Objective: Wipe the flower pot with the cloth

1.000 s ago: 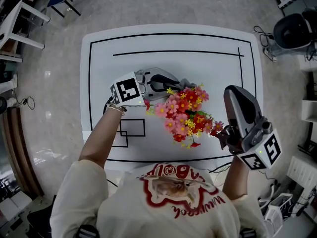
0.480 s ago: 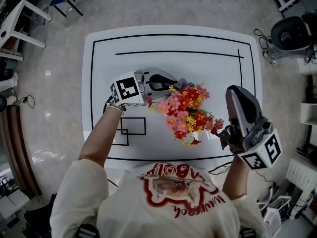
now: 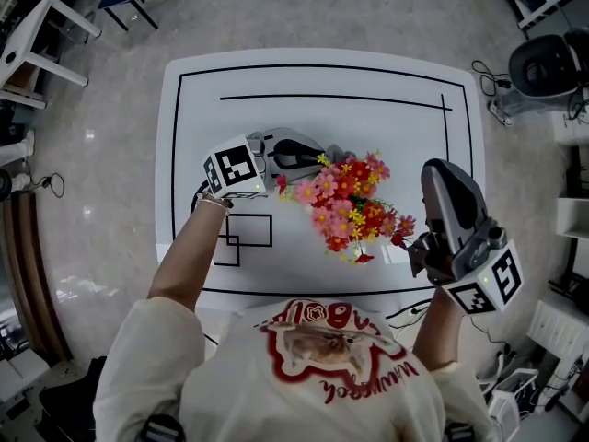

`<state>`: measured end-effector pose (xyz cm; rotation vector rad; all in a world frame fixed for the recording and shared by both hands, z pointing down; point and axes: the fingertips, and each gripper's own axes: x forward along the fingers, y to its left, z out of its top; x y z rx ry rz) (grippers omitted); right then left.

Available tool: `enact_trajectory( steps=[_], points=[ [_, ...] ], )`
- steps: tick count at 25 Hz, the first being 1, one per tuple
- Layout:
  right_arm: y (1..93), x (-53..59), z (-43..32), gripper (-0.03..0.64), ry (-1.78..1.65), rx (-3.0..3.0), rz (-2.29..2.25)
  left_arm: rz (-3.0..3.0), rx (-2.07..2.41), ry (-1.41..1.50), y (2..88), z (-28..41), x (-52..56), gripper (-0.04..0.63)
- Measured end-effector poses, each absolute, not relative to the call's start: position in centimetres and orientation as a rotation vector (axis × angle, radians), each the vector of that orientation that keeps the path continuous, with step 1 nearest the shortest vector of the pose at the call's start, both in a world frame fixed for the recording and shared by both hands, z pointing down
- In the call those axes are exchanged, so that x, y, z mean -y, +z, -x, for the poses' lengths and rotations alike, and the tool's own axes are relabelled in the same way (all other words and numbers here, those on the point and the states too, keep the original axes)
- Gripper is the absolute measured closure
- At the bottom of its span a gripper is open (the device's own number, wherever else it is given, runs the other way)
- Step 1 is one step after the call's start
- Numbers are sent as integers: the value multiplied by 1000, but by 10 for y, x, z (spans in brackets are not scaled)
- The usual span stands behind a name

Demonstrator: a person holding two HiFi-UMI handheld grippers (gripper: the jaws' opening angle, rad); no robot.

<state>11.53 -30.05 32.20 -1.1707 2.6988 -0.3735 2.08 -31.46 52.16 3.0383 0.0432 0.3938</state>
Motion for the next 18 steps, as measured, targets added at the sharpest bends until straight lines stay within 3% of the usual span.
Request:
enact_trajectory(
  steps=[18],
  points=[
    [310,283,-111,617,-351,-2708,1135,-3017,83,406,524,-6,311,540]
  ],
)
